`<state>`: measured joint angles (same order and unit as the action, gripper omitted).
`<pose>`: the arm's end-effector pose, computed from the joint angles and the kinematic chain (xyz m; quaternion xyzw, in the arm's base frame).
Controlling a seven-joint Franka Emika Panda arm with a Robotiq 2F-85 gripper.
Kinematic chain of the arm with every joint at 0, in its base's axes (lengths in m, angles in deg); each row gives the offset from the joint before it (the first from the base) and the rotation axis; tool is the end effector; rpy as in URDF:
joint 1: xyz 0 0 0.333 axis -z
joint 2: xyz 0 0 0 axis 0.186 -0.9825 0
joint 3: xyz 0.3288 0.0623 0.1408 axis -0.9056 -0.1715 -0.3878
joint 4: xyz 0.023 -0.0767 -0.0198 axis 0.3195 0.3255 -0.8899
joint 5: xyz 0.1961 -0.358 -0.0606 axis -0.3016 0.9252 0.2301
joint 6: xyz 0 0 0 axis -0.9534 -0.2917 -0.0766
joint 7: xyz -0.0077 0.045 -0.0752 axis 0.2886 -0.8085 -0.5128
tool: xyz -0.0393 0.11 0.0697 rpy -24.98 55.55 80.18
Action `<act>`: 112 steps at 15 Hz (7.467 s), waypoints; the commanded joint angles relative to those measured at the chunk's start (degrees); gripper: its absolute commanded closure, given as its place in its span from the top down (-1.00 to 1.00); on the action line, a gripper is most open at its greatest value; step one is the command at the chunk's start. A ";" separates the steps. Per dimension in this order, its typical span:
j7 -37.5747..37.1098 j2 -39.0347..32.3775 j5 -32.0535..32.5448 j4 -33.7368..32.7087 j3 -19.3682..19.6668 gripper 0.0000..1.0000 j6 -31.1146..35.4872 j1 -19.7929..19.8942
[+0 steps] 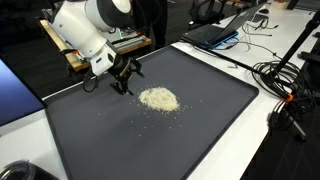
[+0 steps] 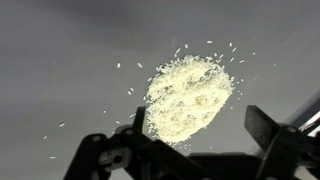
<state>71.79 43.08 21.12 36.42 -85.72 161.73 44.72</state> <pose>0.5381 -0.2215 0.1894 -0.9527 -0.1375 -0.1845 0.1984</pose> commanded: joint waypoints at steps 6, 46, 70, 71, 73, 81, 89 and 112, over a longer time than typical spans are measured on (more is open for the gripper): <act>4.25 12.32 -12.57 15.48 -0.34 1.00 18.80 -11.58; -71.50 4.17 64.50 15.53 60.58 1.00 23.70 -82.69; -64.81 9.83 65.53 -7.82 19.66 1.00 -11.27 -48.58; -62.58 9.35 63.64 -8.91 17.62 1.00 -11.20 -45.64; -58.68 8.36 60.03 -10.91 14.63 1.00 -11.46 -40.80; -49.17 2.40 54.92 -14.83 10.01 1.00 -5.38 -30.53; -43.20 -5.45 56.46 -16.09 8.66 1.00 4.30 -27.08; -39.86 -19.04 60.90 -24.78 8.45 0.58 3.95 -25.77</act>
<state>30.28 25.49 81.51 13.63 -75.78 166.38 17.18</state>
